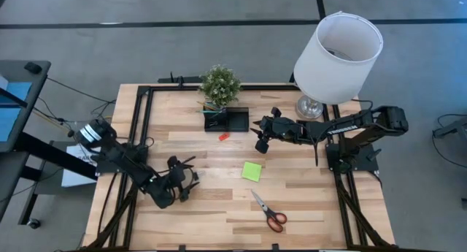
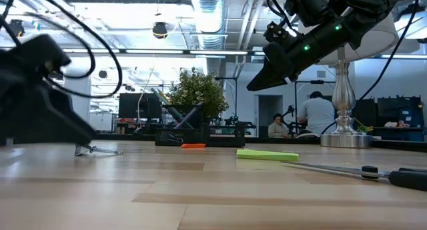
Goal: Pick and place office supplies into organizer
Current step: Put the black binder clip into the black organizer
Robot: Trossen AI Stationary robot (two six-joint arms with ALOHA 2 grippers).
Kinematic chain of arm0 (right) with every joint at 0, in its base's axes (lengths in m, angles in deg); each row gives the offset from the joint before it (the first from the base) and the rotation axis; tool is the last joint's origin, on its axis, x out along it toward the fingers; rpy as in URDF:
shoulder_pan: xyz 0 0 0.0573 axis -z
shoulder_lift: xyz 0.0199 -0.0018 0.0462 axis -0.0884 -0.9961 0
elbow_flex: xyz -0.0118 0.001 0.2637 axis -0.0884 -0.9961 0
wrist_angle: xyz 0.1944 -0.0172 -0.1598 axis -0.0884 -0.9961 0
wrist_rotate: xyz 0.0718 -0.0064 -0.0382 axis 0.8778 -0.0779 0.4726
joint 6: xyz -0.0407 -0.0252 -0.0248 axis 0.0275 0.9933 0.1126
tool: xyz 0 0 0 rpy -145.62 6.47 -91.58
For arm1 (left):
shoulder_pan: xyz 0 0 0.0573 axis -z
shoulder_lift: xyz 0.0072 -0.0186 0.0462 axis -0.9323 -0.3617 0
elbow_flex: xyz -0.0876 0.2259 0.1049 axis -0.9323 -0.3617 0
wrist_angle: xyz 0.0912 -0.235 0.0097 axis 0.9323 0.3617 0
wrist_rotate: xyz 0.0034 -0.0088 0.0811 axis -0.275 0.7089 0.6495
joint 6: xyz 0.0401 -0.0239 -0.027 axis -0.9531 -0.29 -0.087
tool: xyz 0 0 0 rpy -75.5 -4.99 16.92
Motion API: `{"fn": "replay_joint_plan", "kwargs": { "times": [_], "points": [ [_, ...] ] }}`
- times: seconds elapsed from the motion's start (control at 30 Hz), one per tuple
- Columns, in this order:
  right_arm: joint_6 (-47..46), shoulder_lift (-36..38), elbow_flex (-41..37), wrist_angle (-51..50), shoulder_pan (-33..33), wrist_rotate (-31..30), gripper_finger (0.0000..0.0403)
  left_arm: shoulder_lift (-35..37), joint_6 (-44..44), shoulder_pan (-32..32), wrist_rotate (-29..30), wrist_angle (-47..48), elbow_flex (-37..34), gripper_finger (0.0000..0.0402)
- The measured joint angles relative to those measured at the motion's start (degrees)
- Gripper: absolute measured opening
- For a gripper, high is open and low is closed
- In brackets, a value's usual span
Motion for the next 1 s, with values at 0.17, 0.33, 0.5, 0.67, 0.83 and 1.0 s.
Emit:
{"fn": "replay_joint_plan", "kwargs": {
  "times": [0.17, 0.33, 0.5, 0.67, 0.83, 1.0],
  "points": [
    [0.0, 0.0, 0.0, 0.0, 0.0, 0.0, 0.0127, -7.2, 2.4, 0.1, 2.3, -4.0, 1.0, 0.0350],
    [0.0, 0.0, 0.0, 0.0, 0.0, 0.0, 0.0127, -12.9, 3.2, 0.4, 5.5, -11.2, 1.0, 0.0350],
    [0.0, 0.0, 0.0, 0.0, 0.0, 0.0, 0.0127, -17.8, 9.4, 1.8, 8.3, -12.0, 1.2, 0.0350],
    [0.0, 0.0, 0.0, 0.0, 0.0, 0.0, 0.0127, -19.6, 10.4, 3.8, 10.5, -11.5, 2.8, 0.0338],
    [0.0, 0.0, 0.0, 0.0, 0.0, 0.0, 0.0127, -19.7, 10.9, 3.5, 10.6, -10.9, 3.2, 0.0279],
    [0.0, 0.0, 0.0, 0.0, 0.0, 0.0, 0.0127, -19.7, 11.7, 2.9, 10.9, -10.9, 3.2, 0.0194]
  ]
}}
